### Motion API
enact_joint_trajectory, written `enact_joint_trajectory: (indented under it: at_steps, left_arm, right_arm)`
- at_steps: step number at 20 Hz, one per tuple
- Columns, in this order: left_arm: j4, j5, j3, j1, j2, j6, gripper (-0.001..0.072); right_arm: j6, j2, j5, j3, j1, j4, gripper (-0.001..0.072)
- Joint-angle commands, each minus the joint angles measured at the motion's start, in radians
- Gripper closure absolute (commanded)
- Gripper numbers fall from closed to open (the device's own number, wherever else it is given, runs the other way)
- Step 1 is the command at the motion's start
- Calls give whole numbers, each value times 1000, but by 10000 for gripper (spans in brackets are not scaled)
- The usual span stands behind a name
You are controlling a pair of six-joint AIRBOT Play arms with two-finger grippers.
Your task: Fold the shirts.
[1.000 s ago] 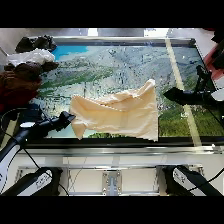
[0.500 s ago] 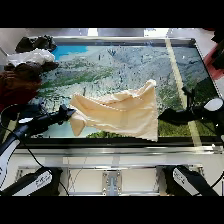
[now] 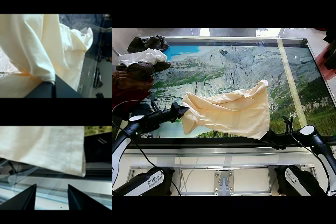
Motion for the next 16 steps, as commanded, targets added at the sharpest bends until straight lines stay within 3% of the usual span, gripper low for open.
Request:
enact_joint_trajectory:
  at_steps: [1, 7, 11, 13, 16]
  left_arm:
    - [1, -8, 1, 1, 0, 4, 693]
    - [1, -9, 1, 1, 0, 4, 693]
    - [1, -9, 1, 1, 0, 4, 693]
    - [0, -9, 1, 1, 0, 4, 693]
    - [-7, -23, 13, 1, 0, 5, 693]
  right_arm:
    - [15, 2, -103, -62, 0, 46, 267]
    - [118, 2, -279, -62, 0, 46, 272]
    - [134, 2, -308, -62, 0, 62, 496]
    - [123, 2, -308, -61, 0, 86, 663]
    - [7, 34, -307, -57, 0, 234, 670]
